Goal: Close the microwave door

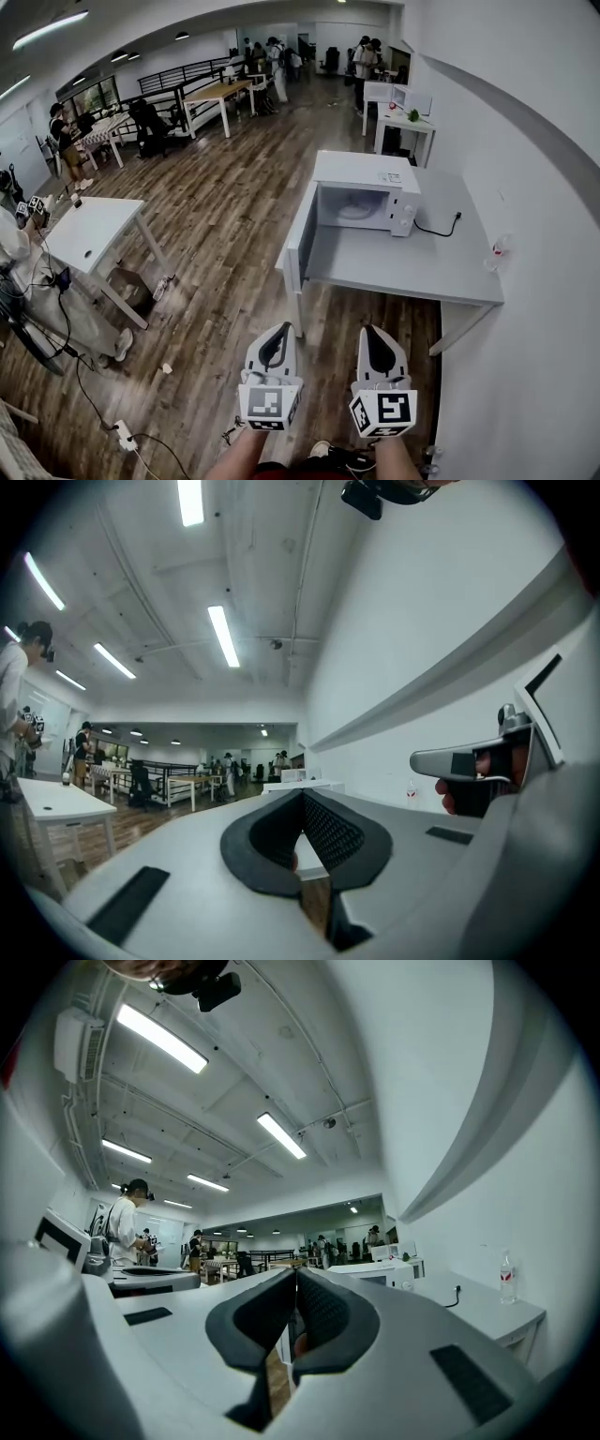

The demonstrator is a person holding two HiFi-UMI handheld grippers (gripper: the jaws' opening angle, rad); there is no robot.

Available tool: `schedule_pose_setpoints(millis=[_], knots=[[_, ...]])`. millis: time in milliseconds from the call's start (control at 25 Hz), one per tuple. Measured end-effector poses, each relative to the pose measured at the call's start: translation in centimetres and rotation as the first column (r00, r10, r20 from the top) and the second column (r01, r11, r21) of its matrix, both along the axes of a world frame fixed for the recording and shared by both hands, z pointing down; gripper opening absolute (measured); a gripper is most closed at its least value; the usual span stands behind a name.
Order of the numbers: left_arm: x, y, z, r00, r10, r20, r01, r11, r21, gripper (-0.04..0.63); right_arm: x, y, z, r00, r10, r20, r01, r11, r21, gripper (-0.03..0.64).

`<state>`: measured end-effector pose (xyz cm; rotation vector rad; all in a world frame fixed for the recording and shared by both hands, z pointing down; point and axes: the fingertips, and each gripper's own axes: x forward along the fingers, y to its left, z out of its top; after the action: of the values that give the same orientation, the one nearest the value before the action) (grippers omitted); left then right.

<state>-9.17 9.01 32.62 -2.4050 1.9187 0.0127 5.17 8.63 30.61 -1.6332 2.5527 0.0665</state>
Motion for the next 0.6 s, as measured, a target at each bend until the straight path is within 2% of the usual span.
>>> schedule_pose_setpoints(millis=[360, 600], knots=[[0.1, -4.9, 0.6, 1.000, -0.025, -0.003, 0.025, 1.000, -0.002, 0.026, 0.4, -5.1, 0.7, 1.000, -0.024, 0.011, 0.024, 1.000, -0.016, 0.028], [-1.4, -8.7, 1.9, 1.000, -0.013, -0.016, 0.013, 1.000, -0.002, 0.026, -1.3, -8.8, 1.6, 1.000, -0.019, -0.005, 0.019, 1.000, -0.012, 0.028]])
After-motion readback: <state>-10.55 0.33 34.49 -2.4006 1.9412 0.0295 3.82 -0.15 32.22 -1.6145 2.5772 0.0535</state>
